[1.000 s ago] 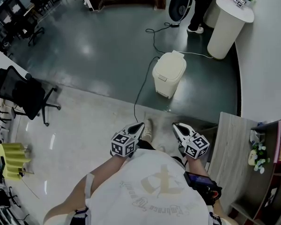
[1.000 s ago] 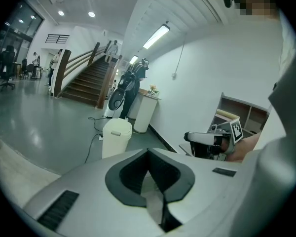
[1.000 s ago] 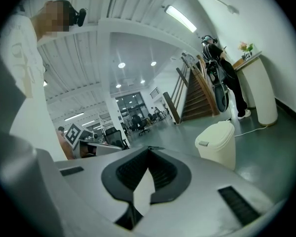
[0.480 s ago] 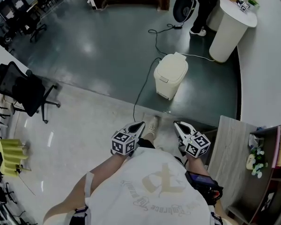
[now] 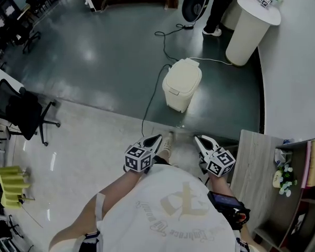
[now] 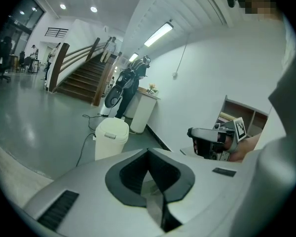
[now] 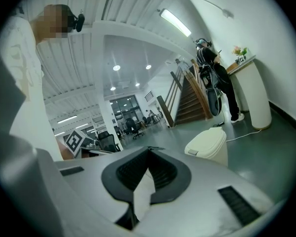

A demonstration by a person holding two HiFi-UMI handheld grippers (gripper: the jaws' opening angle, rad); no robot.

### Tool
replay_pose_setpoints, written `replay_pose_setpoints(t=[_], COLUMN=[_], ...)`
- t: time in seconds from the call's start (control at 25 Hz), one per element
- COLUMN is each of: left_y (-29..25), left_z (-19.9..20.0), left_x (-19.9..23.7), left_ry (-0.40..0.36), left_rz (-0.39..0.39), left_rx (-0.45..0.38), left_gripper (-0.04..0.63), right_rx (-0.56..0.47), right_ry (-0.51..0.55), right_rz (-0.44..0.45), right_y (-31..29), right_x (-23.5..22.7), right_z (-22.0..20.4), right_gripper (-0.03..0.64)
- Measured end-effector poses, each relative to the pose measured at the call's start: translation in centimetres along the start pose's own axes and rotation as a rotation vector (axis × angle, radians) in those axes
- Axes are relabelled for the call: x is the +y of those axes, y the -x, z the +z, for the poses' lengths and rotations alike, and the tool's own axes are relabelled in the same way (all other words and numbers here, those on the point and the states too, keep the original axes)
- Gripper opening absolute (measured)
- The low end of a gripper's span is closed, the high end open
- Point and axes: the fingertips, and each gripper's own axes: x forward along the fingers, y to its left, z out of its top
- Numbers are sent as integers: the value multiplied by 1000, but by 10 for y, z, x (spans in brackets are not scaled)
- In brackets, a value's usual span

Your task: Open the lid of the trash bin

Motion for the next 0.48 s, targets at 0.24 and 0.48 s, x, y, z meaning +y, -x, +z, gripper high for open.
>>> replay_pose_setpoints(t=[0.24, 0.48], left_y=[-40, -71], left_z=[22, 41], left_x=[5, 13], left_ry=[-13, -30], left_rz=[-33, -57], left_rx=[10, 23], left_gripper=[14, 14], right_rx=[11, 19], right_ry=[45, 76], right_rz=[-23, -7], right_y=[-8, -21], right_x=[-28, -51], right_z=[16, 26], right_gripper=[3, 3])
